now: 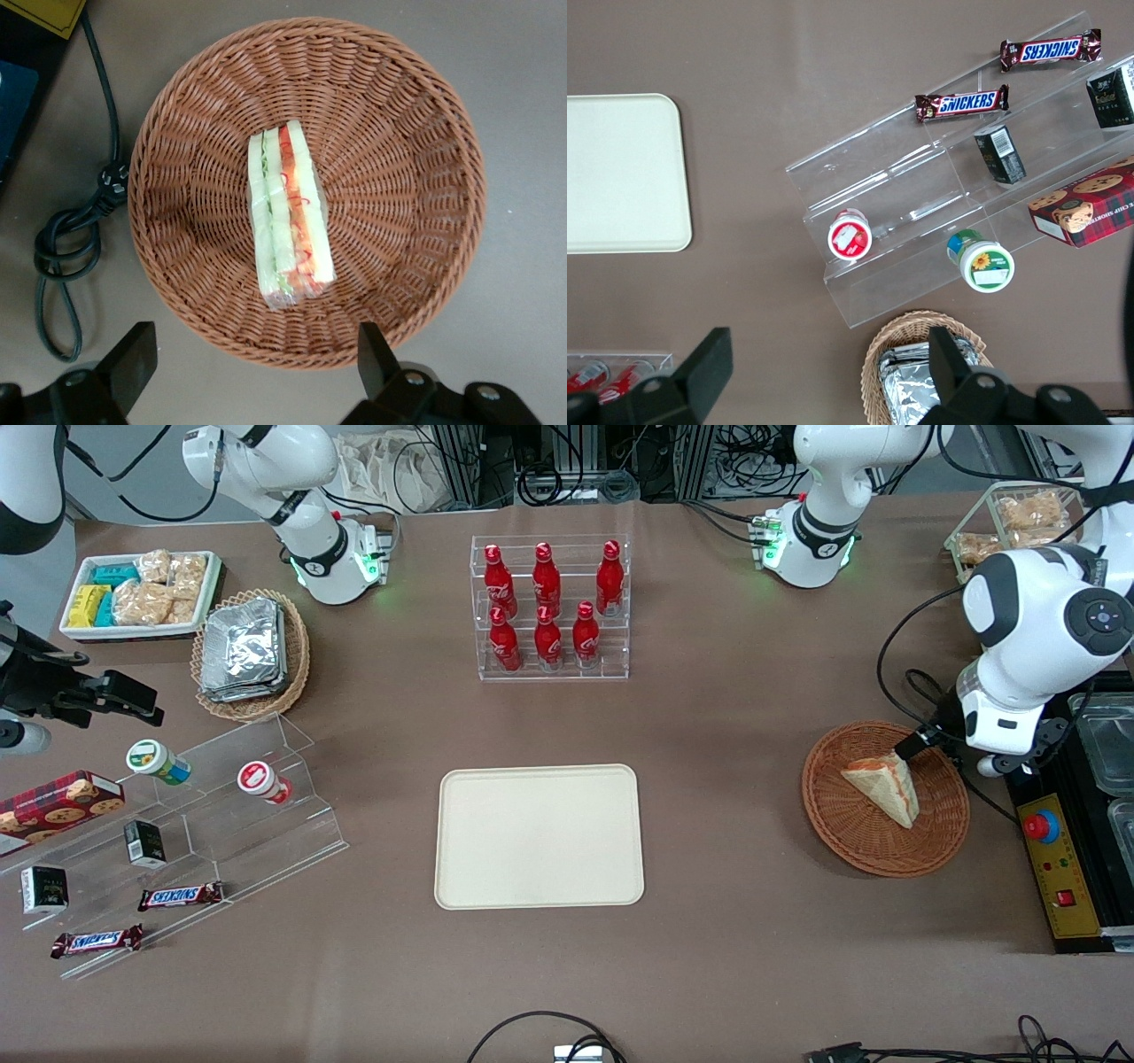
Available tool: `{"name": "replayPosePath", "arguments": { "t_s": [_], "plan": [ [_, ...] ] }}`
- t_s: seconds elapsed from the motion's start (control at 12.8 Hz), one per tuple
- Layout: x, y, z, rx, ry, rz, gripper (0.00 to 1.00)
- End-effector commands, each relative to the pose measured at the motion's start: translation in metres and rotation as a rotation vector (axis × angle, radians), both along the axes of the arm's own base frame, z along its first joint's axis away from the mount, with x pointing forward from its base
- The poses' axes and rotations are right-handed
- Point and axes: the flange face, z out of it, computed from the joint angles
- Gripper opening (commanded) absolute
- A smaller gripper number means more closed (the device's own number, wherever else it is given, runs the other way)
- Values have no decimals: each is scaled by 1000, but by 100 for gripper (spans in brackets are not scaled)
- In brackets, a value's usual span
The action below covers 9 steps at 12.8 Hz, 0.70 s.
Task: Place sandwich from basket to tray
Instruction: 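Move the open left gripper down over the sandwich in the wicker basket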
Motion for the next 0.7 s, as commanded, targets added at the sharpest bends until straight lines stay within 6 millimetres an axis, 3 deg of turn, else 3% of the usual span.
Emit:
{"name": "replayPosePath", "arguments": {
  "t_s": [0.0, 0.62],
  "plan": [
    [-4, -1, -23, 10, -21, 20, 100],
    [-3, -1, -74, 7, -50, 45, 100]
  ]
}}
